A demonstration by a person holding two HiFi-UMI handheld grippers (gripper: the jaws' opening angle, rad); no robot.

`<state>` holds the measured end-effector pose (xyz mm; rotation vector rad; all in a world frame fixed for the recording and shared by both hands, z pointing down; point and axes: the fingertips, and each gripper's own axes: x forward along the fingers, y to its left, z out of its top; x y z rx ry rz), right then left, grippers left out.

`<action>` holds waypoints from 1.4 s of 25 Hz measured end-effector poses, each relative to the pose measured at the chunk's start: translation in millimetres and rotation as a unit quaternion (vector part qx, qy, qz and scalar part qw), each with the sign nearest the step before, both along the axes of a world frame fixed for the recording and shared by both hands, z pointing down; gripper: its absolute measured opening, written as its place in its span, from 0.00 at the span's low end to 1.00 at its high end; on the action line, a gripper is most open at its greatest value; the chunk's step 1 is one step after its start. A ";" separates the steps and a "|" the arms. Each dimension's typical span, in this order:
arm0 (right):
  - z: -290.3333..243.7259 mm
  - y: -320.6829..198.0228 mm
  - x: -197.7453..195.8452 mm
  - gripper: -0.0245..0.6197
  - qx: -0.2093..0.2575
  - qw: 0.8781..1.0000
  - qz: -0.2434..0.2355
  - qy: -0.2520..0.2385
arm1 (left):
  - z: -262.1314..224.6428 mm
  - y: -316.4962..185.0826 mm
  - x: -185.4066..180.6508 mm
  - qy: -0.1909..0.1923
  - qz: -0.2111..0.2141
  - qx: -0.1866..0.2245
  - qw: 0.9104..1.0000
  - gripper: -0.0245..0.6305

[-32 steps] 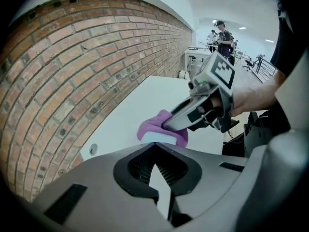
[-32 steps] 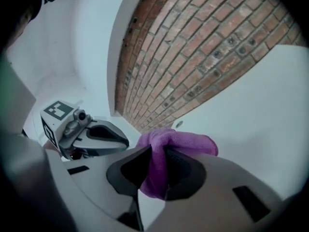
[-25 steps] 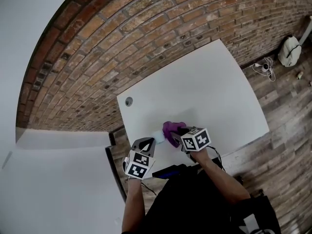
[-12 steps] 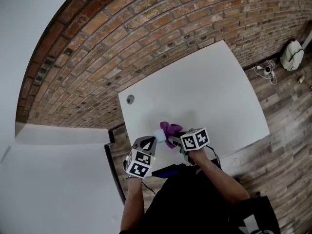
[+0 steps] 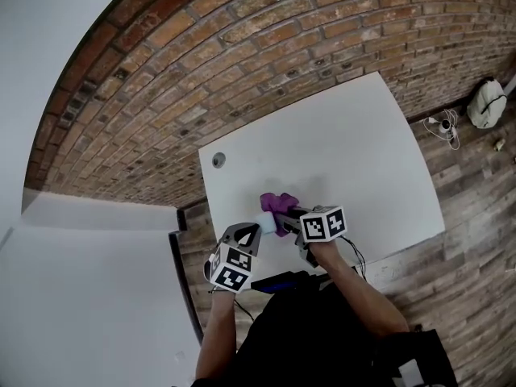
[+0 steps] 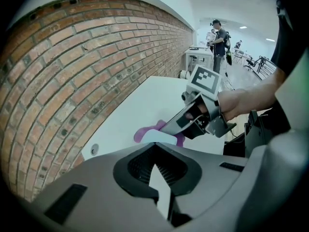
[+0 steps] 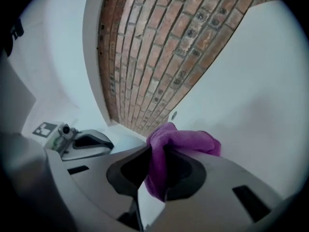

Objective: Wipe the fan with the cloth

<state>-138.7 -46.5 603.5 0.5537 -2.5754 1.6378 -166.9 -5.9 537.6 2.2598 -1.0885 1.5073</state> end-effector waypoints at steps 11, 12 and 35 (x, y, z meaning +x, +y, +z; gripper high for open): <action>77.0 23.8 16.5 0.14 0.038 0.965 -0.124 0.228 | -1.0 -0.7 1.7 0.004 -0.002 0.002 1.000 0.04; 71.6 16.2 23.4 0.14 0.047 0.964 -0.111 0.237 | -0.9 -0.8 2.1 0.004 -0.001 0.002 1.000 0.04; 50.5 -36.5 8.5 0.14 0.090 0.959 -0.093 0.252 | -1.3 -0.4 1.5 0.006 -0.003 0.014 1.000 0.04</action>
